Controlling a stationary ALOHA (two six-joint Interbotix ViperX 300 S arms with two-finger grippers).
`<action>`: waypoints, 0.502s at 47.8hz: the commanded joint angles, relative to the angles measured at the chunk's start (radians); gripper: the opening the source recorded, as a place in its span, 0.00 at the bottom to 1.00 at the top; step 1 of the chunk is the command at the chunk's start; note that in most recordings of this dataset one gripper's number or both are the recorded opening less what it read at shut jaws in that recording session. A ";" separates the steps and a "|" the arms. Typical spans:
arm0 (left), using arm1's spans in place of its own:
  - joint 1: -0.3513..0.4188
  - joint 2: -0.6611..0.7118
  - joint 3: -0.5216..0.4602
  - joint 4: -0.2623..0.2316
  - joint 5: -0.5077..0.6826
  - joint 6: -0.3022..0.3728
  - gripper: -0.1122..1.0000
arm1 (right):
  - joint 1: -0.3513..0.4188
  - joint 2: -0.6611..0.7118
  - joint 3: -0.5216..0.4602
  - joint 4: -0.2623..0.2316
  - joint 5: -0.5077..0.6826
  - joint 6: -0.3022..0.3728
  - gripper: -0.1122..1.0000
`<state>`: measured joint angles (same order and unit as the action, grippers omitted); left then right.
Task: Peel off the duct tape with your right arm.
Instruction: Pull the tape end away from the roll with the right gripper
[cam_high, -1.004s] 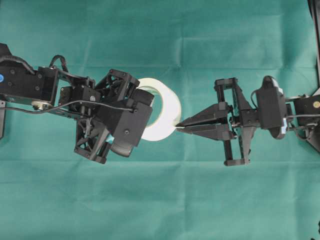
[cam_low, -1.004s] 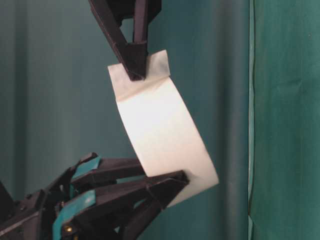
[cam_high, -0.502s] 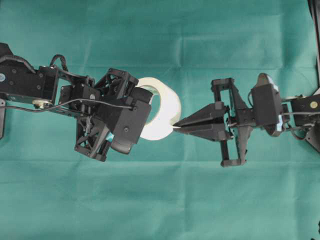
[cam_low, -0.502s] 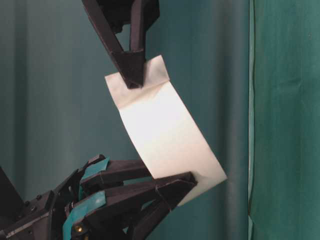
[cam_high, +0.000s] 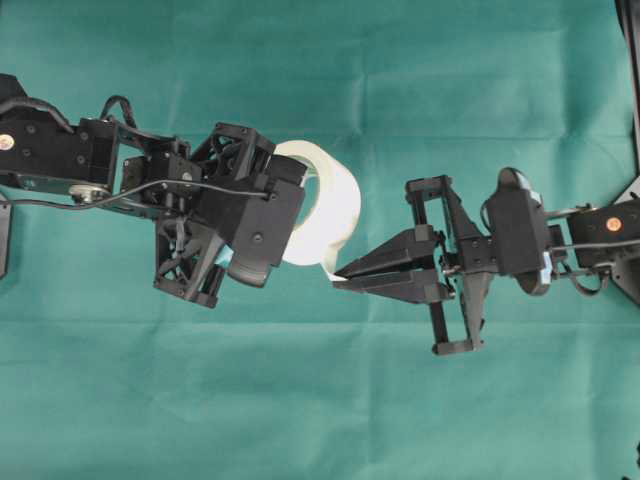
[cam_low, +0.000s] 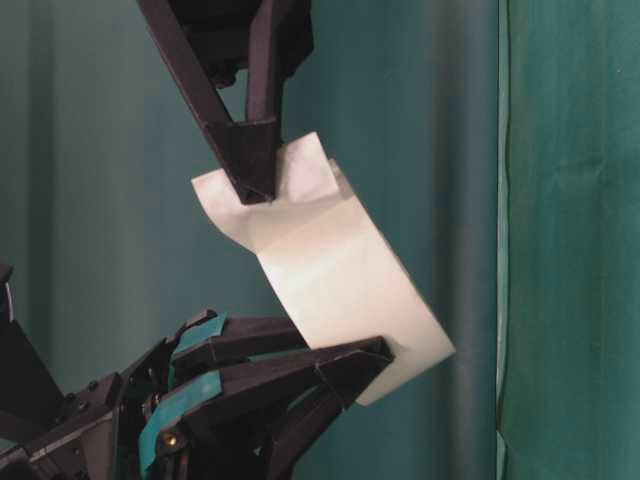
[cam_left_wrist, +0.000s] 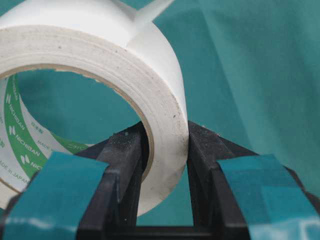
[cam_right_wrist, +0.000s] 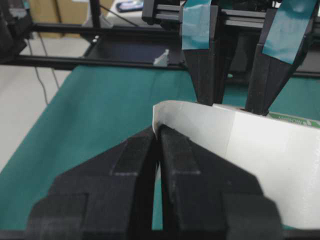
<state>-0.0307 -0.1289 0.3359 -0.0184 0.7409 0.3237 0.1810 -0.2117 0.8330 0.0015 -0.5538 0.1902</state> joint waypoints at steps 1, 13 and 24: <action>0.025 -0.021 -0.011 0.006 -0.006 -0.005 0.29 | 0.031 -0.011 -0.034 -0.005 -0.008 -0.002 0.01; 0.028 -0.025 -0.009 0.006 -0.005 -0.012 0.29 | 0.037 -0.009 -0.035 -0.005 -0.008 -0.002 0.01; 0.051 -0.021 -0.009 0.006 -0.005 -0.029 0.29 | 0.057 0.002 -0.043 -0.003 -0.008 -0.002 0.01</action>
<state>-0.0245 -0.1289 0.3390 -0.0199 0.7409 0.3068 0.1917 -0.2010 0.8253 0.0015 -0.5538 0.1902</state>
